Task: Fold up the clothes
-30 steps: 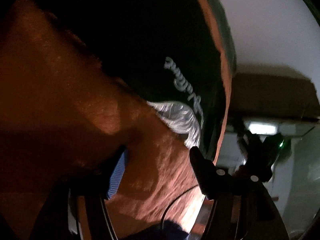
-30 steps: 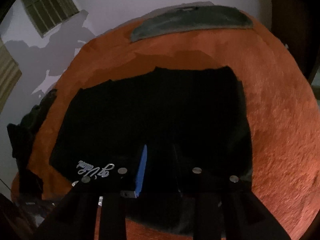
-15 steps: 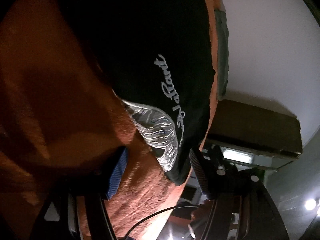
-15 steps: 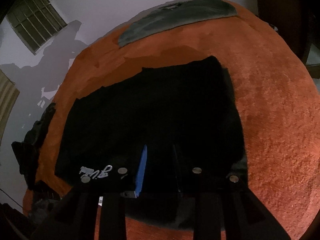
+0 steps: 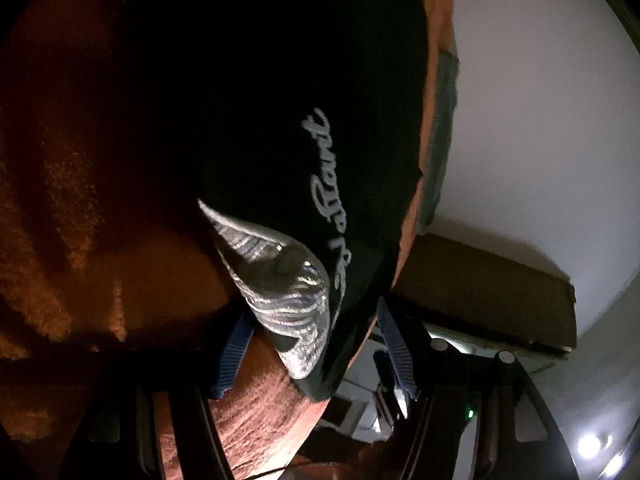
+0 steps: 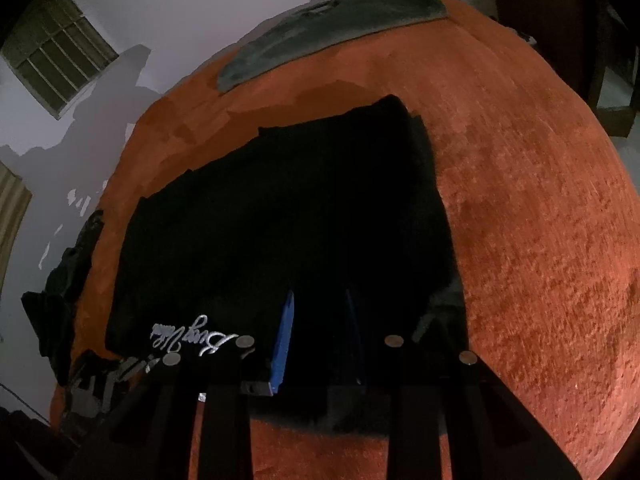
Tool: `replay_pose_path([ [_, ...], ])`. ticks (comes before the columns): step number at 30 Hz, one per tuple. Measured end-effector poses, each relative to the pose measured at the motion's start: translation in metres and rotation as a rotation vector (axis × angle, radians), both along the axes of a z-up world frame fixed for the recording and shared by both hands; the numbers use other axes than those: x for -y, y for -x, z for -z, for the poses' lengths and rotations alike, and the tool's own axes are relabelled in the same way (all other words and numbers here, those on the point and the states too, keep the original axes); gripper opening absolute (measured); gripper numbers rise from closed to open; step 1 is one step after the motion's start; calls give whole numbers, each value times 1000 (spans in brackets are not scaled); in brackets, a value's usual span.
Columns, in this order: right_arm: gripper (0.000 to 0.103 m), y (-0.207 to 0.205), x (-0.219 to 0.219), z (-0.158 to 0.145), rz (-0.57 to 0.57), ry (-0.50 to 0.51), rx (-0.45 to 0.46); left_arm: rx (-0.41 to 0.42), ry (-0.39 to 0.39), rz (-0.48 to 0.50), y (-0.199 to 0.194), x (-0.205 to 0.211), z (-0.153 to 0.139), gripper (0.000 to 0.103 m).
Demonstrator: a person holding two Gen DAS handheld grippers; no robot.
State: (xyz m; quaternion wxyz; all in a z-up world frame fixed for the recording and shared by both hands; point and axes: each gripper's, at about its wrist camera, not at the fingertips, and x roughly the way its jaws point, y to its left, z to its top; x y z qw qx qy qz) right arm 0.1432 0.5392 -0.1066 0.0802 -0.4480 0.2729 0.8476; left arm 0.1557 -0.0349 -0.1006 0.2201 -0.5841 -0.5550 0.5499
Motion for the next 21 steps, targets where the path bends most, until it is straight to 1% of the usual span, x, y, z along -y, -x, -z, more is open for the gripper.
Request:
replay_pose_path([
  [3,25,-7,-1,3,8,6,12,-5,18,-6,1,-4,-3,65],
  [7,25,-12,-4,5,22,17,19,-36,40,-17,-5,-3,-8,64],
  [8,25,-12,-5,6,26,20,20,-40,45,-21,-5,-3,-9,62],
  [10,25,-13,-4,5,27,17,22,-8,33,-56,-7,-6,-5,58],
  [13,25,-14,-3,3,26,9,23,62,2,-96,-8,-13,3,42],
  [14,25,-14,-2,2,25,6,23,82,0,-86,-7,-15,6,23],
  [15,25,-14,-2,2,26,5,24,100,2,-71,-6,-18,8,15],
  [18,25,-10,0,0,16,-2,27,80,16,-47,-3,-19,8,11],
  [20,25,-6,1,-3,3,-10,29,50,30,-33,0,-20,1,10],
  [21,25,2,2,-7,-23,-30,32,39,37,-26,1,-20,-1,10],
])
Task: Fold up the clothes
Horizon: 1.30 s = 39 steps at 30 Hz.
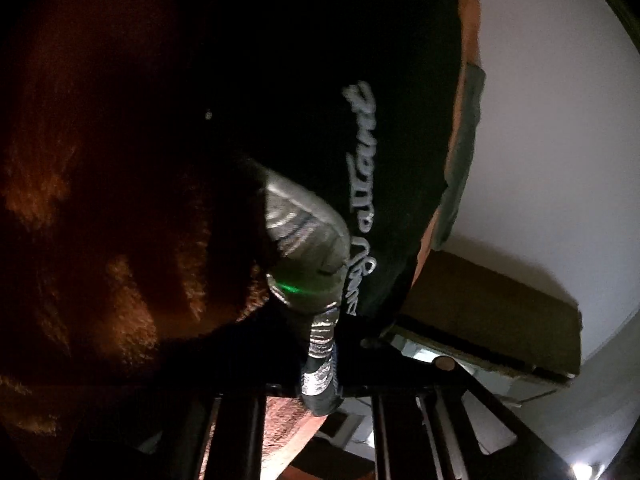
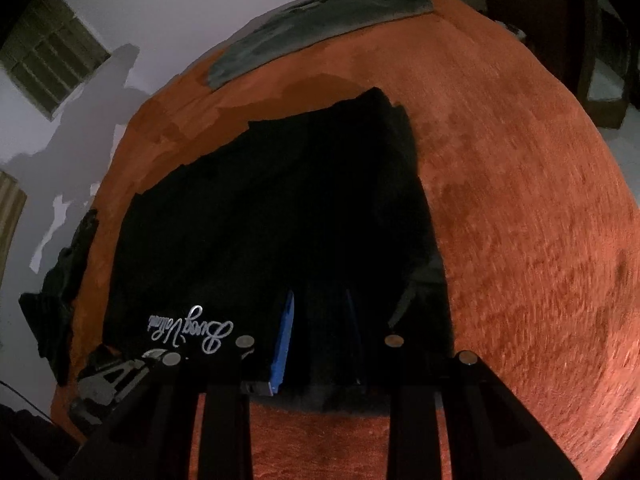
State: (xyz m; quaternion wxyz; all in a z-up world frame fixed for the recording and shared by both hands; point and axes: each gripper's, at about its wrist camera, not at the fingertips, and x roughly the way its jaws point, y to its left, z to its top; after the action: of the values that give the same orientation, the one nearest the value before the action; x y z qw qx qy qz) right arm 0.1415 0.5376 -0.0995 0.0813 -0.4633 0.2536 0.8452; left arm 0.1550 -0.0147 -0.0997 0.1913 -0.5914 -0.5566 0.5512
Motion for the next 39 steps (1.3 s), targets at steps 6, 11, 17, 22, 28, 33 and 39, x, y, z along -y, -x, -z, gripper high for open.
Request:
replay_pose_path([
  [6,30,106,6,-44,-414,-153,86,-6,-6,-1,2,-1,-2,12],
  [11,59,214,52,-67,-1017,-353,181,11,-56,-26,6,-3,0,20],
  [17,59,298,107,-16,-1413,-514,307,9,-70,4,13,-6,-2,20],
  [22,59,345,127,33,-1457,-530,379,20,-84,15,11,-14,-10,21],
  [28,68,368,133,74,-1485,-551,506,35,-92,20,10,-2,-26,20],
  [33,65,376,133,91,-1466,-494,576,18,-92,52,-20,-8,-46,19],
  [39,5,374,135,80,-1523,-439,548,-125,-60,124,-21,-30,-62,12],
])
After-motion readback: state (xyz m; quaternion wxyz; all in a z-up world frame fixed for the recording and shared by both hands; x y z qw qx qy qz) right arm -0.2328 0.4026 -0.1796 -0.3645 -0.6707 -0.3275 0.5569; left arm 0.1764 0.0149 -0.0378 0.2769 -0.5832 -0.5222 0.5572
